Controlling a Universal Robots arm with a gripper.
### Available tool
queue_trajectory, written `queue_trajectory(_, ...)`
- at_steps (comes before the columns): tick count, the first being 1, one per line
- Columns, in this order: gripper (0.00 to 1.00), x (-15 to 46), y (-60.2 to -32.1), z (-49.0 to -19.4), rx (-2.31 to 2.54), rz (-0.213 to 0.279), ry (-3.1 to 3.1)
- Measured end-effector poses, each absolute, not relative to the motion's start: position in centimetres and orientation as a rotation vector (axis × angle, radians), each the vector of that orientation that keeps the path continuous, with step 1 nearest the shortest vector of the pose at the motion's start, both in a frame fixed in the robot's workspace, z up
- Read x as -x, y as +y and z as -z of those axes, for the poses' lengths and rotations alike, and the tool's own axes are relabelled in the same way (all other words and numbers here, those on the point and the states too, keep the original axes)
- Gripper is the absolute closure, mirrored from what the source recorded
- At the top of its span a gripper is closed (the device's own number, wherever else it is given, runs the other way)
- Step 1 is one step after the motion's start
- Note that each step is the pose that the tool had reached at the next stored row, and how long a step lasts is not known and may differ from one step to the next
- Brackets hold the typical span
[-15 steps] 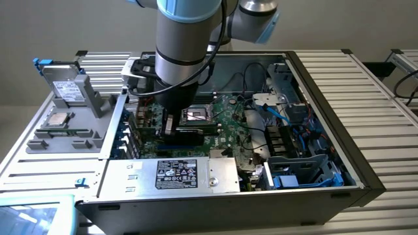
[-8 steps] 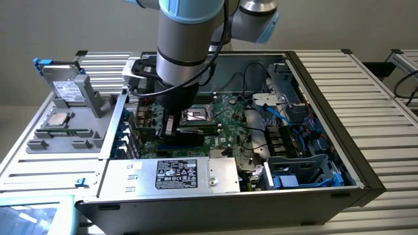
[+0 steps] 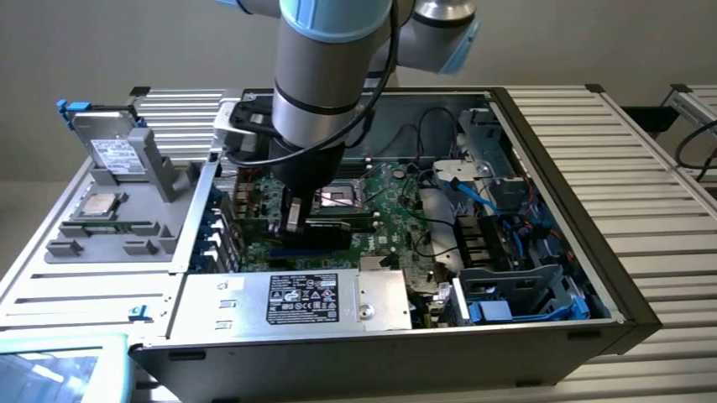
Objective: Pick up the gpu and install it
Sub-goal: 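Pick up the gpu and move the gpu toward the slot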
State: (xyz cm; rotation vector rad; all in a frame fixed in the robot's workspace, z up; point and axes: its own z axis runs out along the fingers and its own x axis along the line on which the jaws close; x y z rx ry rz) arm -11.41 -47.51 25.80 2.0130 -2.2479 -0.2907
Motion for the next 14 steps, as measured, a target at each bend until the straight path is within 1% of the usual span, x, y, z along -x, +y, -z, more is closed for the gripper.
queue_trajectory(11,0.72,10.89,-47.63,-25.79,-2.009,0.302,-2.244)
queue_trajectory(14,0.72,10.85,-47.65,-25.78,-2.007,0.321,-2.240)
